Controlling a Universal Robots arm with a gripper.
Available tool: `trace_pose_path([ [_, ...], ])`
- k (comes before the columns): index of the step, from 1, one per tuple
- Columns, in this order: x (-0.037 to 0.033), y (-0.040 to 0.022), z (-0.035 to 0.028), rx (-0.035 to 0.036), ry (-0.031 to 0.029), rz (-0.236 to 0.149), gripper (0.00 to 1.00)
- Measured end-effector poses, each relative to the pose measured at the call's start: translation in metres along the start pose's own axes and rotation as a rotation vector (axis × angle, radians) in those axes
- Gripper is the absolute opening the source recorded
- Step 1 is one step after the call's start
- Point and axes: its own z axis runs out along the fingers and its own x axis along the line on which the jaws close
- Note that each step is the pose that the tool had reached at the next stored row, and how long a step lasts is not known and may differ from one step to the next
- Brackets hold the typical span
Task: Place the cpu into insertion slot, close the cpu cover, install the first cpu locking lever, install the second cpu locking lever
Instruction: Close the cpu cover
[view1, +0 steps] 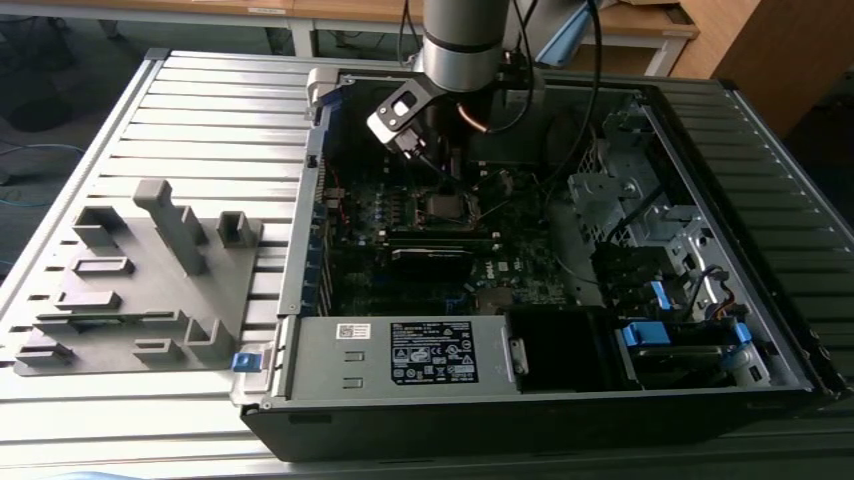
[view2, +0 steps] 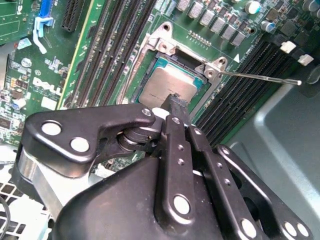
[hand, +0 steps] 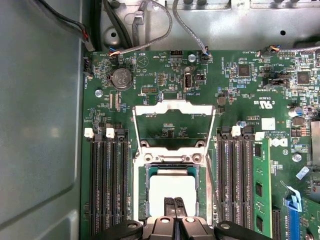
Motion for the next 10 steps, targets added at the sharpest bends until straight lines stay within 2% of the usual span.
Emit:
trace_pose_path([
  [1,0.0001,0.0001,-0.0022,0.0,0.0001,0.0,0.11],
  [10,0.0001,0.0002,-0.0041,0.0001,-0.0001,0.0,0.11],
])
